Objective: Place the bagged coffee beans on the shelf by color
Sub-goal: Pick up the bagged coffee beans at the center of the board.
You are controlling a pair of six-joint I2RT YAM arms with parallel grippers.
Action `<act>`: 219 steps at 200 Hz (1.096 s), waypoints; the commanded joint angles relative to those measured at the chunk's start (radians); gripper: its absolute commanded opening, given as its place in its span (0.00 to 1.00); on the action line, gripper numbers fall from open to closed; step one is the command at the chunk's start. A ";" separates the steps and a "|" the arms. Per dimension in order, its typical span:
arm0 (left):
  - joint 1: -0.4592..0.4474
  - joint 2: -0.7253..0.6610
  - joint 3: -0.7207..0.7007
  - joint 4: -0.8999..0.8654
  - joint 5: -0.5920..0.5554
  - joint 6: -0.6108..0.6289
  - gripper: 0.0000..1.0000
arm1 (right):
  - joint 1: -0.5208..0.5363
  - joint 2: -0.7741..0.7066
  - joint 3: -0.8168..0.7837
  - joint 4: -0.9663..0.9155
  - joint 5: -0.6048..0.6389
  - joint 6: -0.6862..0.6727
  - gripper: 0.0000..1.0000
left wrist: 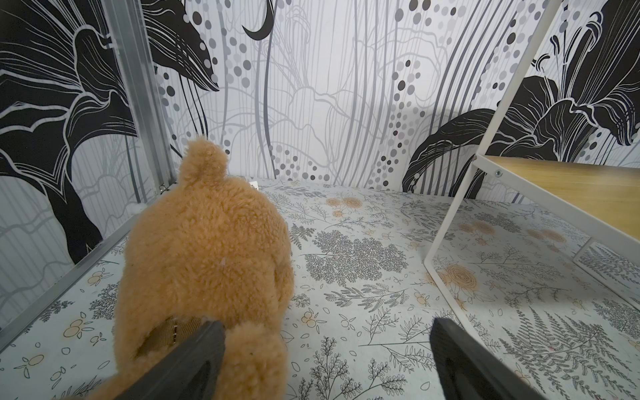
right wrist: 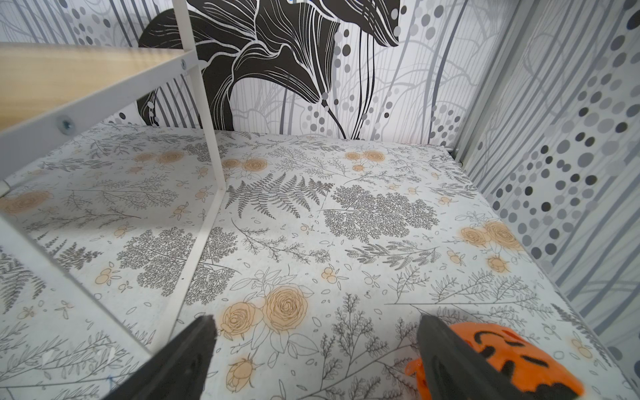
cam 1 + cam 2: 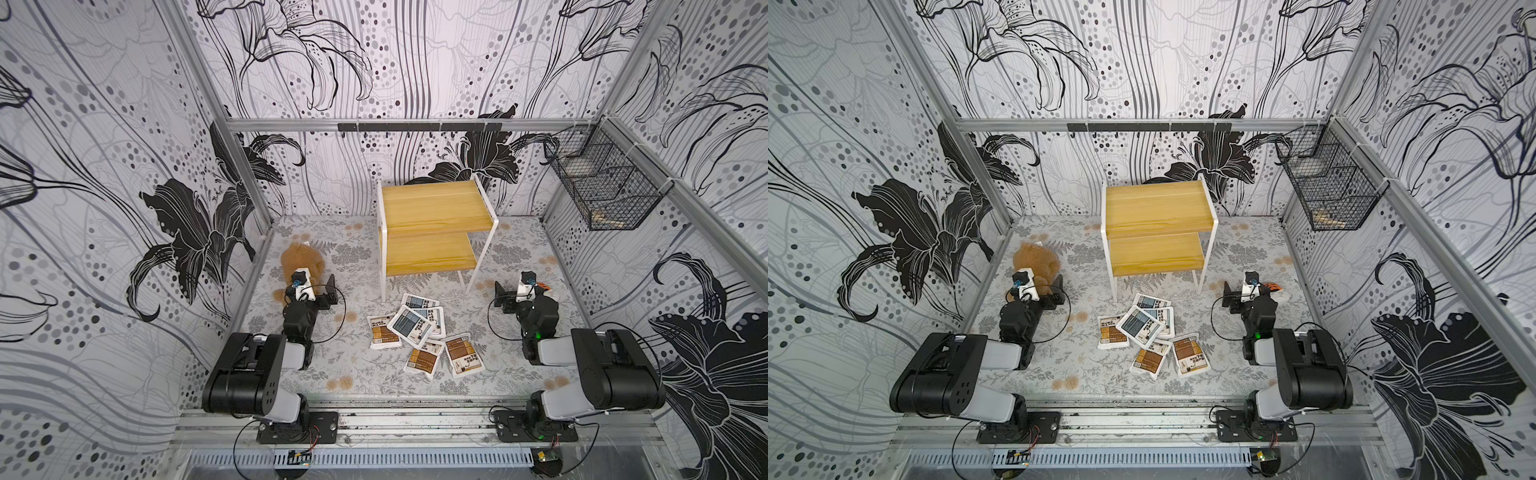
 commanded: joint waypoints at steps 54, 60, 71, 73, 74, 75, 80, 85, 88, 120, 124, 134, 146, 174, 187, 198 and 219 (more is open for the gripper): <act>0.005 0.001 -0.003 0.026 -0.011 0.011 0.97 | -0.004 0.010 0.000 0.009 0.018 0.006 0.96; 0.005 0.000 -0.003 0.026 -0.011 0.012 0.97 | -0.005 0.010 -0.001 0.009 0.018 0.006 0.97; 0.004 0.002 -0.004 0.026 -0.011 0.012 0.97 | -0.005 0.011 0.000 0.009 0.018 0.005 0.96; 0.005 0.001 -0.003 0.026 -0.011 0.012 0.97 | -0.004 0.010 -0.001 0.010 0.018 0.005 0.97; 0.005 0.002 -0.004 0.026 -0.011 0.012 0.97 | -0.005 0.011 -0.001 0.009 0.018 0.005 0.97; 0.005 0.002 -0.003 0.027 -0.011 0.012 0.97 | -0.004 0.011 -0.001 0.009 0.018 0.005 0.97; 0.005 0.001 -0.004 0.026 -0.011 0.011 0.97 | -0.005 0.011 0.000 0.009 0.018 0.007 0.97; 0.005 0.002 -0.003 0.026 -0.011 0.012 0.97 | -0.004 0.011 -0.001 0.009 0.018 0.006 0.97; 0.005 0.002 -0.003 0.027 -0.011 0.012 0.97 | -0.004 0.011 -0.001 0.009 0.018 0.006 0.96; 0.005 0.002 -0.003 0.026 -0.011 0.012 0.97 | -0.003 0.011 -0.001 0.009 0.018 0.006 0.96; 0.005 0.002 -0.003 0.027 -0.011 0.012 0.97 | -0.004 0.011 0.000 0.009 0.018 0.006 0.96; 0.005 0.002 -0.003 0.027 -0.011 0.012 0.97 | -0.004 0.012 -0.001 0.009 0.018 0.007 0.96; 0.005 0.001 -0.004 0.026 -0.011 0.012 0.97 | -0.004 0.010 0.000 0.009 0.018 0.006 0.97; 0.005 0.001 -0.003 0.027 -0.011 0.011 0.97 | -0.004 0.011 0.000 0.007 0.019 0.006 0.97; 0.005 0.002 -0.003 0.024 -0.012 0.011 0.97 | -0.004 0.011 -0.001 0.009 0.019 0.006 0.96; 0.005 -0.002 -0.003 0.028 -0.014 0.010 0.97 | -0.004 0.006 0.007 -0.006 0.033 0.012 0.96; 0.005 -0.069 0.048 -0.123 -0.089 -0.015 0.97 | -0.004 -0.066 0.086 -0.208 0.083 0.037 0.96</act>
